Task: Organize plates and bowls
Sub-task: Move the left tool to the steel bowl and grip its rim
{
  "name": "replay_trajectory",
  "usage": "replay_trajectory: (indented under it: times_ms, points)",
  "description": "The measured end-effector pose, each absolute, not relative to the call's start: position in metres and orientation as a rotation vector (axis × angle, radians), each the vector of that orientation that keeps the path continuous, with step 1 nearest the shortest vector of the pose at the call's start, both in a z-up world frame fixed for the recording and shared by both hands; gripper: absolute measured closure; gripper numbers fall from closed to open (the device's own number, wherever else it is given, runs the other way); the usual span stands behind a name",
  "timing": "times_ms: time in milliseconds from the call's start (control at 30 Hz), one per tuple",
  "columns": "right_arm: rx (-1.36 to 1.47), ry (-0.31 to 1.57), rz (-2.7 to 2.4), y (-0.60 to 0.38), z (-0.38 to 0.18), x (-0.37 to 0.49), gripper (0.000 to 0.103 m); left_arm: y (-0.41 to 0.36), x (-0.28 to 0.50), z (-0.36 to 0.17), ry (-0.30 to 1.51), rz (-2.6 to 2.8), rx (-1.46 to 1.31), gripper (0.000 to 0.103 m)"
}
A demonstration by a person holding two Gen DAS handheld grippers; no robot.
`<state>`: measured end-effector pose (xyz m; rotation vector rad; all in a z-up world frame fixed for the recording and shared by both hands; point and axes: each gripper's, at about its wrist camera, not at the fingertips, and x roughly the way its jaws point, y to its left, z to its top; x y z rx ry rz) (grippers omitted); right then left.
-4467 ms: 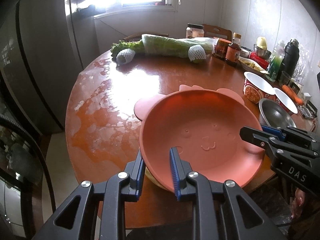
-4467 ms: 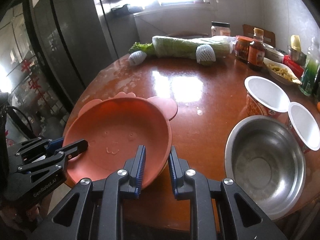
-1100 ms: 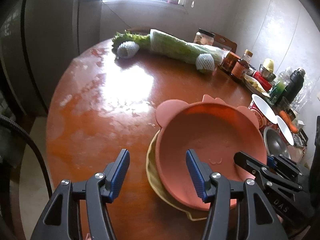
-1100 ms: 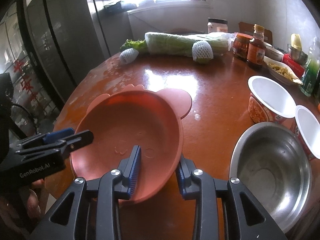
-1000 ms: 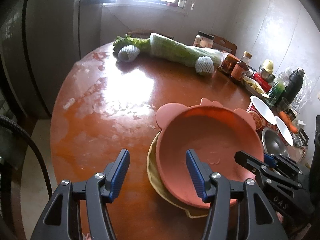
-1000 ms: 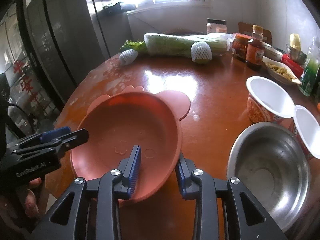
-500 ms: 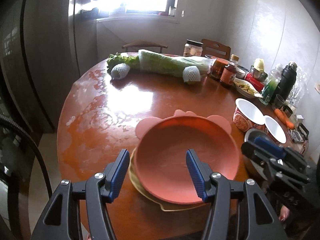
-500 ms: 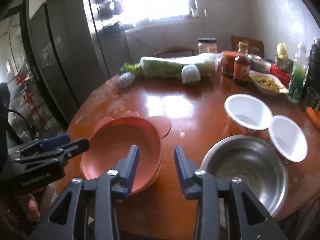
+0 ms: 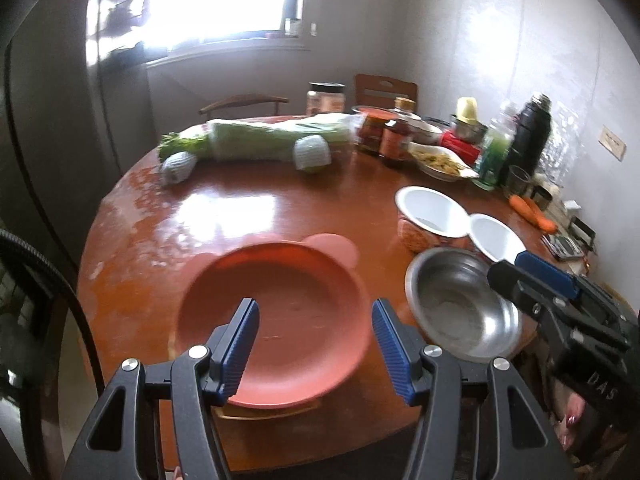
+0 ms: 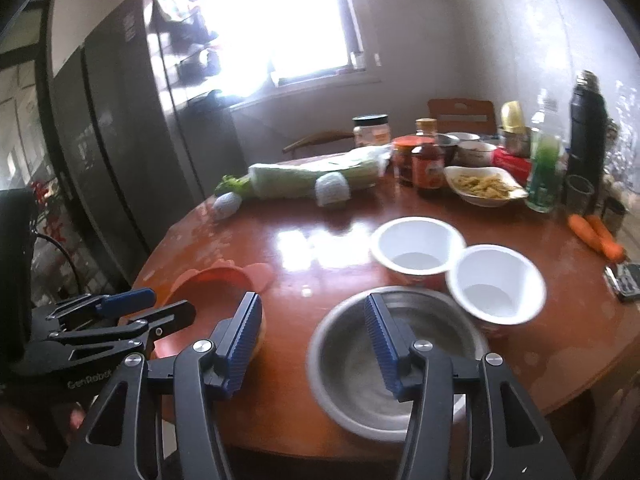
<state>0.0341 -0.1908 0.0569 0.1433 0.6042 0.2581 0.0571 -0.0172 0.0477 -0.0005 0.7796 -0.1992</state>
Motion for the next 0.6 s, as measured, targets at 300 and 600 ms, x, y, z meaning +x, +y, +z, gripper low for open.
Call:
replay_trajectory:
  times_ms: [300,600]
  points:
    - [0.196,0.595,0.157,-0.246,0.060,0.021,0.047,-0.068,0.059,0.043,0.812,-0.278,0.058,0.045]
    - [0.226,0.612,0.117,-0.274,0.054,0.018,0.047,-0.089,0.068,0.032,0.860,-0.296,0.043,0.045]
